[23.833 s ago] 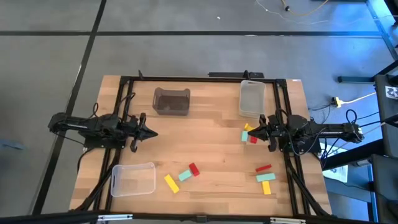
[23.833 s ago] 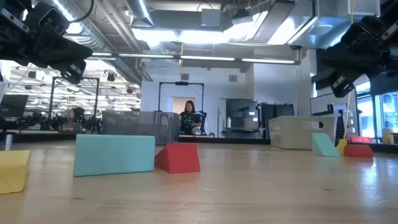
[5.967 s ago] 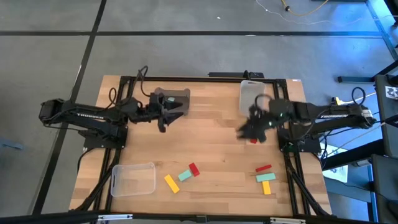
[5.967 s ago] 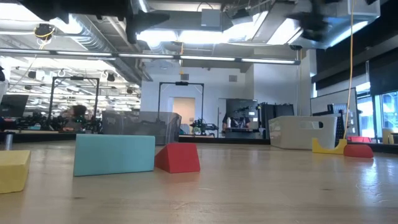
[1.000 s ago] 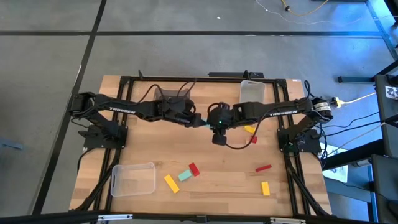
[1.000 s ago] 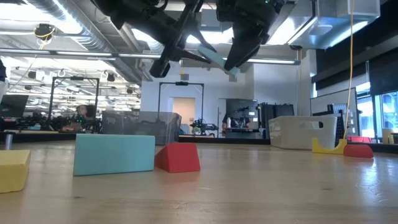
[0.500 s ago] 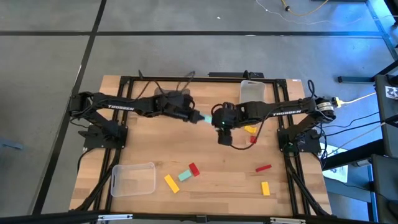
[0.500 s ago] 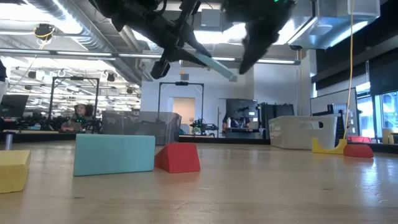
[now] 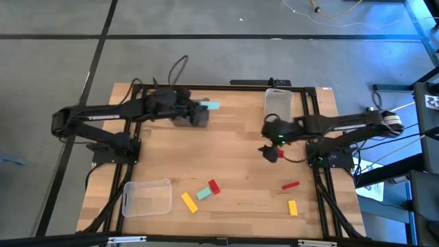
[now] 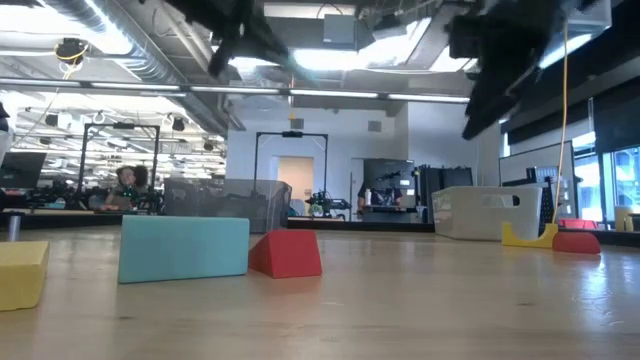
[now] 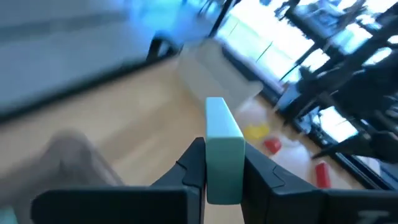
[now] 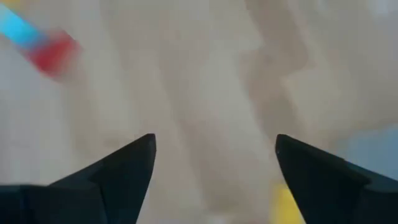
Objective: Sort & place blocks by color
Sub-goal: Put the right light blue block into the black bin
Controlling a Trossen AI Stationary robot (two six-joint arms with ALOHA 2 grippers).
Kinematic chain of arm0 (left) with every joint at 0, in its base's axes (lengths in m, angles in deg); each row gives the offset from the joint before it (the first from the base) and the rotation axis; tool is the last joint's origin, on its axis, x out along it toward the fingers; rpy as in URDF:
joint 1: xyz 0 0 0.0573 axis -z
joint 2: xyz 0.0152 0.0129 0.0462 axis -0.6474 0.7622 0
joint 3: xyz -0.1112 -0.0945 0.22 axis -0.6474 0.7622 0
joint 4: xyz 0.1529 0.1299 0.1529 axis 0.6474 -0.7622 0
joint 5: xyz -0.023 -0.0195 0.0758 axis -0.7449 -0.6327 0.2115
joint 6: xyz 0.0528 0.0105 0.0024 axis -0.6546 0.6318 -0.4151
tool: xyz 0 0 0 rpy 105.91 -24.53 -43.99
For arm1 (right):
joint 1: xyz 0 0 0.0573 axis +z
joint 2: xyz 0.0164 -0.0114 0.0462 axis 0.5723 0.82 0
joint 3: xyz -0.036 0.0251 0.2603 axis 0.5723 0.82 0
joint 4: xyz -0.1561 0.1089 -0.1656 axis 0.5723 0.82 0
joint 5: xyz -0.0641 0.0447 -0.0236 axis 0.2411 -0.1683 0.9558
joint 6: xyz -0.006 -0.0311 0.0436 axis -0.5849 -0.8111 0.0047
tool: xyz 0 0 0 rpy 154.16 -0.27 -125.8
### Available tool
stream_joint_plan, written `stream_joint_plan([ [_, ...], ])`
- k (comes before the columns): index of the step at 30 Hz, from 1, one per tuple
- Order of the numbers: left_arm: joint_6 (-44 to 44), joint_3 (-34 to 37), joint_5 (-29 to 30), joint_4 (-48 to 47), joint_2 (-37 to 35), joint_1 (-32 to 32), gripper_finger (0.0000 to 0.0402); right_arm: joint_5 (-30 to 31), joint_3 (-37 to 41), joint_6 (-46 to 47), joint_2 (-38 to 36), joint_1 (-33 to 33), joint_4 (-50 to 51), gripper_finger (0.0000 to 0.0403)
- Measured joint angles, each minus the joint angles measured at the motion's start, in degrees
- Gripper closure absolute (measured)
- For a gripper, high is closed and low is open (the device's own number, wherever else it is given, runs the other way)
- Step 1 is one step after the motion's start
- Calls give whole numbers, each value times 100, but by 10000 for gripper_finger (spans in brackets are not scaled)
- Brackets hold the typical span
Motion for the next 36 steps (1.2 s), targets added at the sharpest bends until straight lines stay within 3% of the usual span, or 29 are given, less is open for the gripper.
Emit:
stream_joint_plan([
  [5,-374,1160,-168,2615,-372,245,353,-394,1377,1179,-1218,98,-2890,84],
  [10,183,2581,-193,4944,-365,297,353,-395,2148,1634,-1696,99,-5437,85],
  [13,369,2919,-145,5622,-387,298,353,-318,2283,1668,-1731,99,-6253,85],
  [16,384,2919,-124,5459,-374,281,353,-240,2283,1662,-1705,99,-6510,85],
  [19,393,2456,-160,4590,-383,-4,353,-211,2283,1667,-1700,97,-6479,85],
  [23,334,1197,-551,1387,-314,-788,353,-4,2283,1664,-1700,97,-6417,85],
  [28,-355,-487,-1172,-2048,546,-1884,353,23,2283,1644,-1700,92,-6340,85],
  [33,-992,-1367,-1522,-3809,1639,-2295,353,20,2283,1620,-1700,92,-6043,85],
  [36,-1081,-1470,-1892,-3887,2121,-2297,353,20,2283,1624,-1698,90,-5848,85],
])
